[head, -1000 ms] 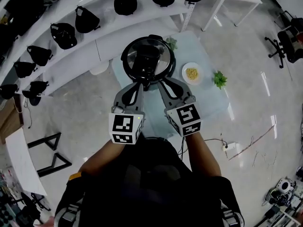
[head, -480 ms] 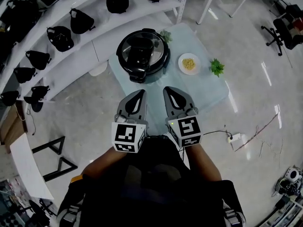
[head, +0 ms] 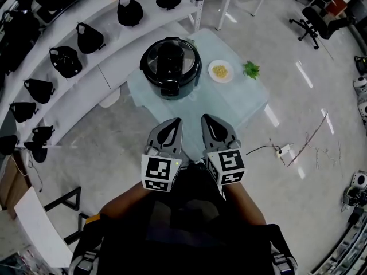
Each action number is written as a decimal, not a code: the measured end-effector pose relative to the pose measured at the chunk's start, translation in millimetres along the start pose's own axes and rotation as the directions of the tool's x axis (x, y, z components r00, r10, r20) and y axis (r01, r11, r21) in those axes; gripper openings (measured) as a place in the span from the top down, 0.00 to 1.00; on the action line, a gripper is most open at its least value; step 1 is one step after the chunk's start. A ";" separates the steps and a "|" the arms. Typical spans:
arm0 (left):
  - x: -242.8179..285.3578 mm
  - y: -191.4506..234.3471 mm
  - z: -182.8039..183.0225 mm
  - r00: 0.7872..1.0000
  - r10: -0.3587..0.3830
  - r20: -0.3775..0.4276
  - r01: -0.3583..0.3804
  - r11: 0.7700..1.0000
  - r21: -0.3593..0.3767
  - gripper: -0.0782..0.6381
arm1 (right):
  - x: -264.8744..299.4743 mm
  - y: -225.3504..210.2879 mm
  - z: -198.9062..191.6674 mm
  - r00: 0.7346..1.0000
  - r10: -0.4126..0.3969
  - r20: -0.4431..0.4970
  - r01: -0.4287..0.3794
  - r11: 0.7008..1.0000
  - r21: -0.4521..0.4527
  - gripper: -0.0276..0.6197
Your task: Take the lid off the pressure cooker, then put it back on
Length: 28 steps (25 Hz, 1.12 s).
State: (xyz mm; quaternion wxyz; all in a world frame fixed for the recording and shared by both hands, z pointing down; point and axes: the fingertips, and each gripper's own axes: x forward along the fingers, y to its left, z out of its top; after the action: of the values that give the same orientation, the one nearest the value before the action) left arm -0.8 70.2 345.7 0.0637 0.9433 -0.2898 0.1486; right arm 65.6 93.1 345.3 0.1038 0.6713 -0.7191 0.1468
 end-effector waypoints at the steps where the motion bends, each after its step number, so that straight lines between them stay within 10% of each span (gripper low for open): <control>1: -7.5 0.7 -3.5 1.000 -0.011 -0.002 0.011 1.000 0.003 0.88 | -4.4 7.8 -3.0 1.000 -0.014 0.001 0.014 1.000 0.005 0.93; 28: -110.8 5.9 -33.8 0.995 -0.094 0.033 0.091 0.992 0.088 0.88 | -69.8 109.0 -28.2 0.991 -0.127 0.036 0.126 0.992 0.026 0.93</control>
State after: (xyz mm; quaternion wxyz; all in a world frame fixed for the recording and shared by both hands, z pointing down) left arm -99.6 130.8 342.8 0.0243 0.9602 -0.2400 0.1406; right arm -38.9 174.3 339.7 0.0913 0.7193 -0.6752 0.1360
